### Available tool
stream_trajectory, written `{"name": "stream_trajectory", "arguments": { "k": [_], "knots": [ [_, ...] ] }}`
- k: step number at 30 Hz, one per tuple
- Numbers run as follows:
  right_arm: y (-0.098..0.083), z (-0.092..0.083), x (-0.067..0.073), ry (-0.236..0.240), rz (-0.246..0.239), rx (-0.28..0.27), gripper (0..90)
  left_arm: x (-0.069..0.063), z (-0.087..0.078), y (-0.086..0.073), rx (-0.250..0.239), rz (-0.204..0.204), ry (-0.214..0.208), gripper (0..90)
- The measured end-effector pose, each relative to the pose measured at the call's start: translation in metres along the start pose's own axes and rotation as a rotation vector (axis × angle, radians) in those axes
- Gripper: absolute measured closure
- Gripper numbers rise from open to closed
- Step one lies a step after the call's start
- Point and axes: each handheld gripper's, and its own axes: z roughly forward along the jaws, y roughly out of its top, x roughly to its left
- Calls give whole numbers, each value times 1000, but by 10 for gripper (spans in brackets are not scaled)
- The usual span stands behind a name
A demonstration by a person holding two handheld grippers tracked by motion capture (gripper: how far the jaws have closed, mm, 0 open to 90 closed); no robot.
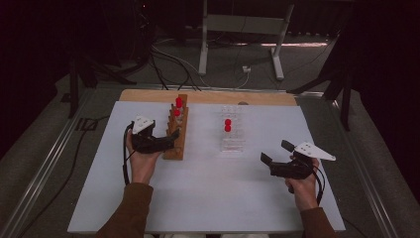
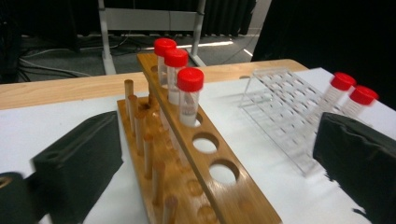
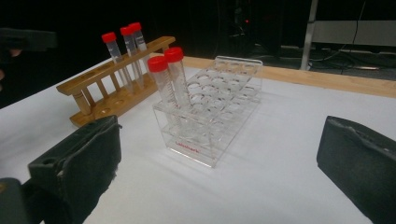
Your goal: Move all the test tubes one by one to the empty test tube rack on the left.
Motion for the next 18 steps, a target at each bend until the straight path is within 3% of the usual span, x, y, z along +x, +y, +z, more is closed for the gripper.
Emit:
{"name": "stream_trajectory", "arguments": {
  "k": [8, 18],
  "knots": [
    [0, 2, 2, -3, -2, 1, 0, -2, -38, -9, -16, 58, 24, 9],
    [7, 4, 10, -3, -21, -8, 0, -2, -70, -28, -60, 70, 55, 10]
  ]
}}
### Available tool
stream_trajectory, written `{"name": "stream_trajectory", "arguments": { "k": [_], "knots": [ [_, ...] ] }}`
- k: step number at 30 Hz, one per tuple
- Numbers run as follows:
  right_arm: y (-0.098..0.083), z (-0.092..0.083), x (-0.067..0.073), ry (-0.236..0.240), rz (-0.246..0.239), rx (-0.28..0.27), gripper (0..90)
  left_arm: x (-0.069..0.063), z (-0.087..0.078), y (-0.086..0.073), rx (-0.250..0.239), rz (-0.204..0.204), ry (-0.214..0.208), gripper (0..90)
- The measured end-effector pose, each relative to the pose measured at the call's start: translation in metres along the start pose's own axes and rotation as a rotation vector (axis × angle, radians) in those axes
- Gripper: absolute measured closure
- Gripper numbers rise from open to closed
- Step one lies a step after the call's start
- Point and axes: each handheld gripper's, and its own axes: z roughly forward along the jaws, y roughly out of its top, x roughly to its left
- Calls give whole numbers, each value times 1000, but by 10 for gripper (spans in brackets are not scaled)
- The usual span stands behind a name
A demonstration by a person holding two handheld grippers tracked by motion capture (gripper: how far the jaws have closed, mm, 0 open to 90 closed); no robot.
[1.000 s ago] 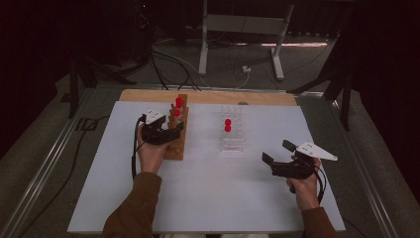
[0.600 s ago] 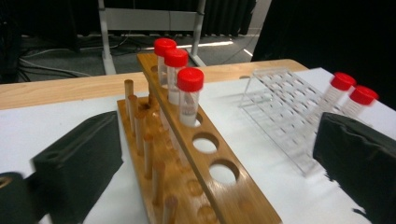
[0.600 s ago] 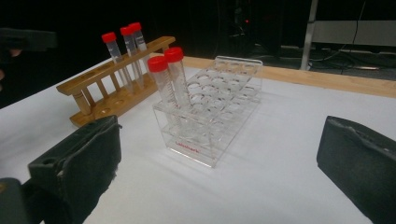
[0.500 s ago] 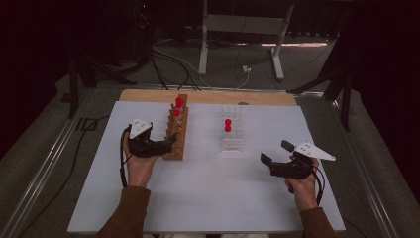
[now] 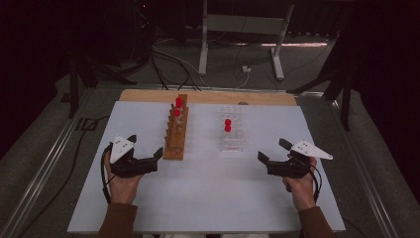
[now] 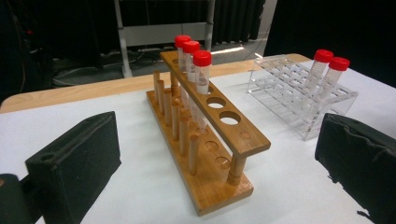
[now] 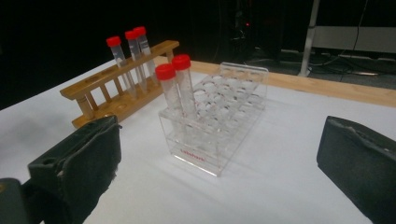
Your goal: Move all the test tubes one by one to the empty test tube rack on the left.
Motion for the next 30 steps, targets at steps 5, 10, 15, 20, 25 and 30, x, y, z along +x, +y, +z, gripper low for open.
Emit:
{"name": "stream_trajectory", "arguments": {
  "k": [5, 10, 15, 20, 25, 30],
  "knots": [
    [11, 3, 6, 12, -14, -14, 0, 2, -5, -5, -3, -7, -6, 9],
    [21, 9, 13, 17, -15, -21, 0, 3, -11, -7, -15, -9, 6, 9],
    [30, 23, 20, 18, -39, -3, 0, 8, -17, -9, -35, -39, 25, 9],
    [38, 41, 28, 21, -45, 13, 0, 14, -18, -14, -29, -49, 41, 9],
    [39, 60, 35, 22, -50, 39, 24, 14, -18, -14, -32, -53, 49, 9],
    [39, 76, 41, 1, -53, 49, 62, 14, -16, -16, -27, -57, 56, 9]
  ]
}}
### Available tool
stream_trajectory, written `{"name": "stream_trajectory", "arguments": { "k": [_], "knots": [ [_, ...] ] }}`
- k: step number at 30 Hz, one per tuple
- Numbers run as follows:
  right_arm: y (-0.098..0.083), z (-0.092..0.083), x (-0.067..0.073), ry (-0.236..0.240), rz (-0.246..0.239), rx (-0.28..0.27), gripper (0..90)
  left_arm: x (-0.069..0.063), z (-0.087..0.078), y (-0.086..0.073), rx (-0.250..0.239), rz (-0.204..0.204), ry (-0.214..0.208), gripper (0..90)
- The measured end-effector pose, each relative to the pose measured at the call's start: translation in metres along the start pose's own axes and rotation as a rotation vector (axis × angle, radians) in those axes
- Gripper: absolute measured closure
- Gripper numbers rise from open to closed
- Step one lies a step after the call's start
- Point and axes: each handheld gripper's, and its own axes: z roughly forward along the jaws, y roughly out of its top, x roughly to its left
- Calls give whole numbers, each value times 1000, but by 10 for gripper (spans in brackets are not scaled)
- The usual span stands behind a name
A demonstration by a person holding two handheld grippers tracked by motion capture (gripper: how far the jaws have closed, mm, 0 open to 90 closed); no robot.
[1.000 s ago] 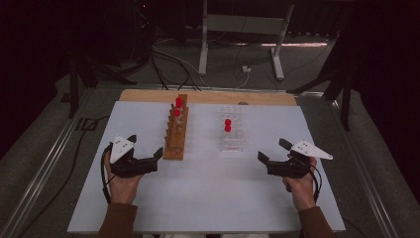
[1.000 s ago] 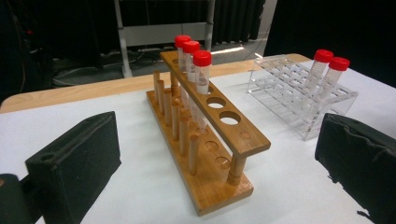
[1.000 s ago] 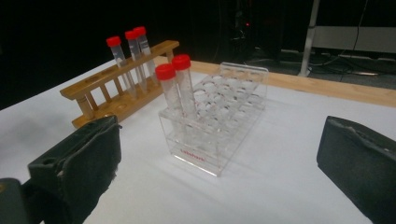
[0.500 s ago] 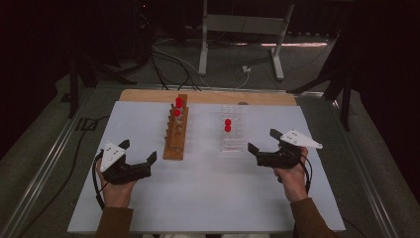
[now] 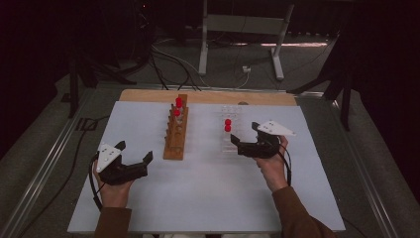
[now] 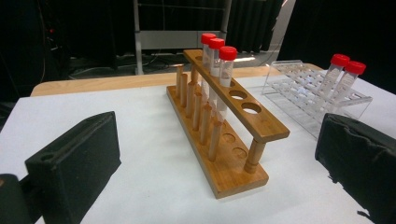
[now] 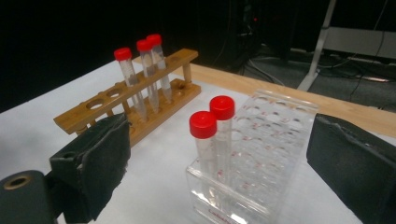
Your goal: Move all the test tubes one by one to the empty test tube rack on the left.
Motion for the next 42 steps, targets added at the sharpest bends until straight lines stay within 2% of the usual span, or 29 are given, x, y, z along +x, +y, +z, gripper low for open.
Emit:
{"name": "stream_trajectory", "arguments": {
  "k": [5, 9, 12, 13, 15, 17, 24, 33, 37, 42],
  "knots": [
    [-3, 16, 3, -8, -6, 40, 73, 2, 1, -2, 8, -9, 14, 9],
    [-6, 25, 3, -3, 10, 57, 129, 3, 1, -2, 8, -16, 16, 9],
    [-10, 32, 3, -23, 17, 72, 171, 2, 1, -2, 11, -9, 25, 9],
    [-11, 34, 4, -24, 18, 75, 211, 2, 1, -2, 12, -5, 28, 9],
    [-13, 37, 5, -34, -2, 71, 359, 1, 1, -2, 13, -2, 29, 9],
    [-14, 41, 8, -45, -14, 74, 435, 1, 1, -1, 12, -3, 29, 9],
    [-21, 53, 9, -68, -7, 110, 600, 3, 0, -2, 10, -9, 35, 9],
    [-24, 62, 11, -97, -23, 127, 687, 2, 2, -3, 17, -8, 36, 9],
    [-24, 62, 12, -87, -30, 126, 737, 2, 2, -3, 20, -9, 36, 9],
    [-22, 61, 11, -86, -29, 119, 741, 2, 3, -4, 21, -10, 37, 9]
  ]
}}
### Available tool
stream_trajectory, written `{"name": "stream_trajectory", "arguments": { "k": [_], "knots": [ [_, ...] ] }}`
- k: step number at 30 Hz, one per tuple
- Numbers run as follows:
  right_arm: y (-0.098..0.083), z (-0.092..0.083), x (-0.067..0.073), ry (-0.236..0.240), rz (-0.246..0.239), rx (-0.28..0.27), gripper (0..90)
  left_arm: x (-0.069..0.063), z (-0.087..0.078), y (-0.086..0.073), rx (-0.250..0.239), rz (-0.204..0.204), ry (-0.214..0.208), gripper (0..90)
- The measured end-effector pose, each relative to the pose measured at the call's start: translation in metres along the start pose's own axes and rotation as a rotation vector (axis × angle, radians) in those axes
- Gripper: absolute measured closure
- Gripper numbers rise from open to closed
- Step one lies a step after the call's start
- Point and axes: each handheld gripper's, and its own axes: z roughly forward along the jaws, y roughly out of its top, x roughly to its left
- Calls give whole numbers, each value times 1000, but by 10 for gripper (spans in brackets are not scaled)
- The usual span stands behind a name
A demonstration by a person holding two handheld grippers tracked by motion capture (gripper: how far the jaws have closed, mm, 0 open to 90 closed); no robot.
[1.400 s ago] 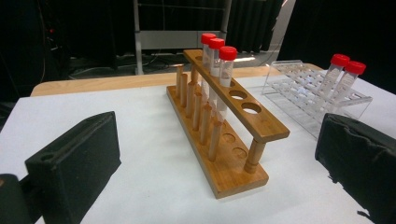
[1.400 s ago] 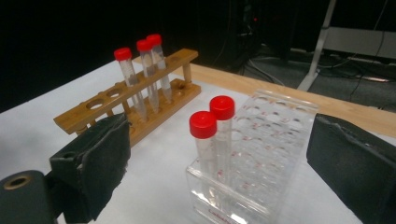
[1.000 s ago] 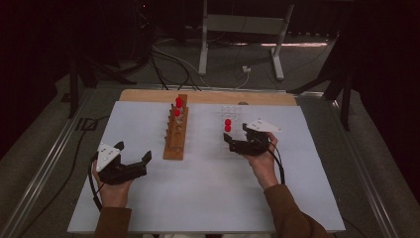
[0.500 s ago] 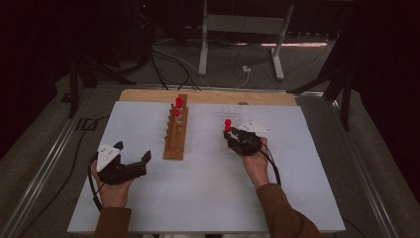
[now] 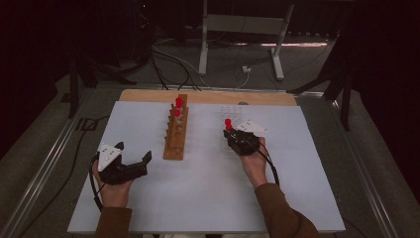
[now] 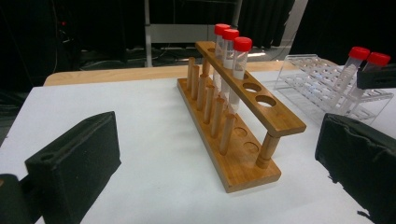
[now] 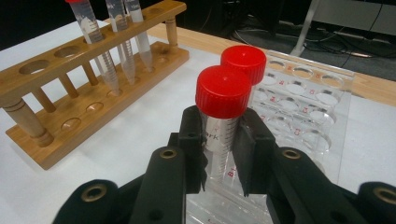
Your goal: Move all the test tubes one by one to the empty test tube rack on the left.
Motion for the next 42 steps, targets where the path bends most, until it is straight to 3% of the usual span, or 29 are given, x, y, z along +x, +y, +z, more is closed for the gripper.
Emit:
{"name": "stream_trajectory", "arguments": {
  "k": [42],
  "knots": [
    [47, -36, -2, 56, -42, -75, 744, -1, 2, -1, 6, 0, 27, 10]
  ]
}}
